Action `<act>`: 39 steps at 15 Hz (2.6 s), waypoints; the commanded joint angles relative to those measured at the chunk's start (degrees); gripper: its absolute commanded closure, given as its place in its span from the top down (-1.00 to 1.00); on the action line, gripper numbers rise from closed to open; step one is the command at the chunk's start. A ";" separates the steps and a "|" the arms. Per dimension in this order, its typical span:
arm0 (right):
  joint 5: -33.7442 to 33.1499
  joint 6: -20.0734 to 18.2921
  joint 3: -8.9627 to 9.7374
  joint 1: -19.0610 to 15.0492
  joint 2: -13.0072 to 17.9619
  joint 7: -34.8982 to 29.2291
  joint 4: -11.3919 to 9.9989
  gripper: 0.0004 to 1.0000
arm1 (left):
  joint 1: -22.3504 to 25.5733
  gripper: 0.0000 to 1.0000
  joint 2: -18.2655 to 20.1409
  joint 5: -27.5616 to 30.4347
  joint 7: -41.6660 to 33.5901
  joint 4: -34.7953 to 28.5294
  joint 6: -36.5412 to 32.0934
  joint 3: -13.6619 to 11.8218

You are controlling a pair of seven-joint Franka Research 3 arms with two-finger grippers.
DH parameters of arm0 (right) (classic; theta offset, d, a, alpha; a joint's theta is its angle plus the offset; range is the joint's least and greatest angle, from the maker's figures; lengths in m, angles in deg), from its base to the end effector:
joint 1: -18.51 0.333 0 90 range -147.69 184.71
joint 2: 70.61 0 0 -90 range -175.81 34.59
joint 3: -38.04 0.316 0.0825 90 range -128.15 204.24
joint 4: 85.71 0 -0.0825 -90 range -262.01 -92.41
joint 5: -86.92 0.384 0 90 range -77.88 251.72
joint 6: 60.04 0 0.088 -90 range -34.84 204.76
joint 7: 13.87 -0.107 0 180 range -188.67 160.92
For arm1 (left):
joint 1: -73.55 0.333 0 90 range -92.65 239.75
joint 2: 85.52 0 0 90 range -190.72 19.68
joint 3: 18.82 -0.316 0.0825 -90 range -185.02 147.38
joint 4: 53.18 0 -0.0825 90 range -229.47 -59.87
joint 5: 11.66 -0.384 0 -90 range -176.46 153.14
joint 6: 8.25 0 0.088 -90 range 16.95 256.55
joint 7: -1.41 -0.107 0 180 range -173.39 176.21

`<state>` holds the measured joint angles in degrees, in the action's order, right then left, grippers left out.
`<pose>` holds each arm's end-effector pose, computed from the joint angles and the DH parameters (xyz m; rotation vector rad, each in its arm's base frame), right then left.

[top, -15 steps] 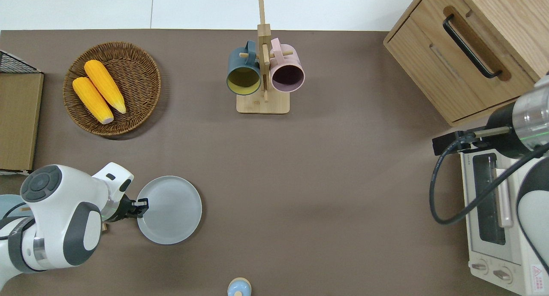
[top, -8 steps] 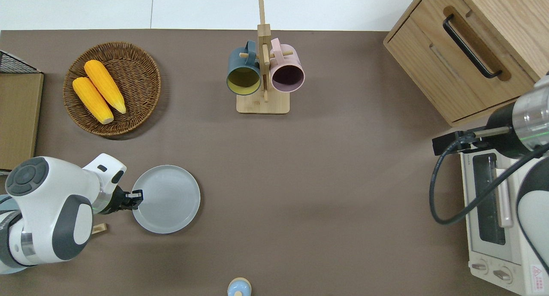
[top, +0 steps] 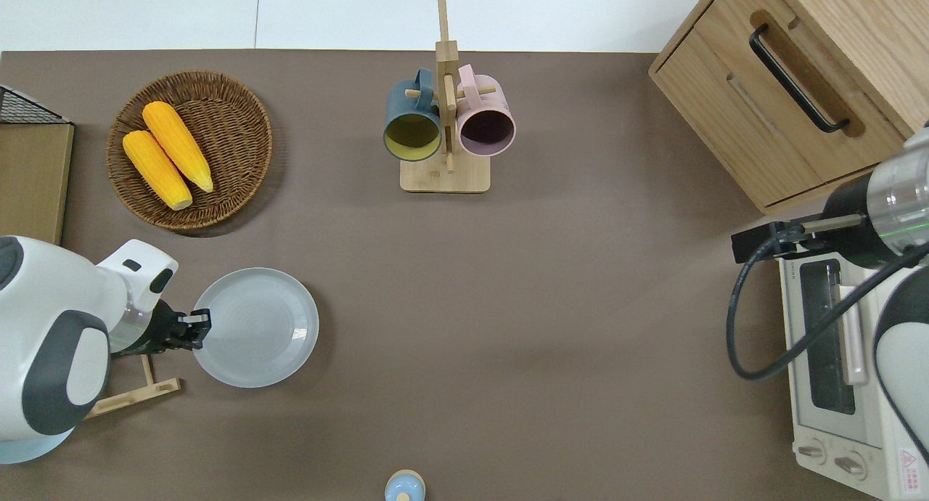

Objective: Pick gray plate from table and place it on lower plate rack with left arm

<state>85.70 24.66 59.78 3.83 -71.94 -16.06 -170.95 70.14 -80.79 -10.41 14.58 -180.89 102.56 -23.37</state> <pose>0.5486 0.0627 0.6434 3.1234 0.1303 -0.0467 0.4866 0.0084 0.3917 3.0940 0.4025 -0.3355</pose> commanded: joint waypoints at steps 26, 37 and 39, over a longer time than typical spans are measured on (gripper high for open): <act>-0.19 -0.94 1.38 -1.49 0.10 -0.80 0.60 0.97 | -1.25 -1.00 -1.03 -45.02 30.25 8.09 -32.06 6.75; -0.19 -0.94 1.38 -1.49 0.10 -0.80 0.60 0.97 | -1.25 -1.00 -7.62 -44.32 40.00 8.09 -31.19 8.33; -0.19 -0.94 1.38 -1.49 0.10 -0.80 0.60 0.97 | -1.25 -1.00 -7.80 -43.71 40.01 8.09 -31.01 8.42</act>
<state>85.70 24.66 59.78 3.83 -71.94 -16.06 -170.95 69.33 -87.84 -54.31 53.10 -172.74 71.50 -15.17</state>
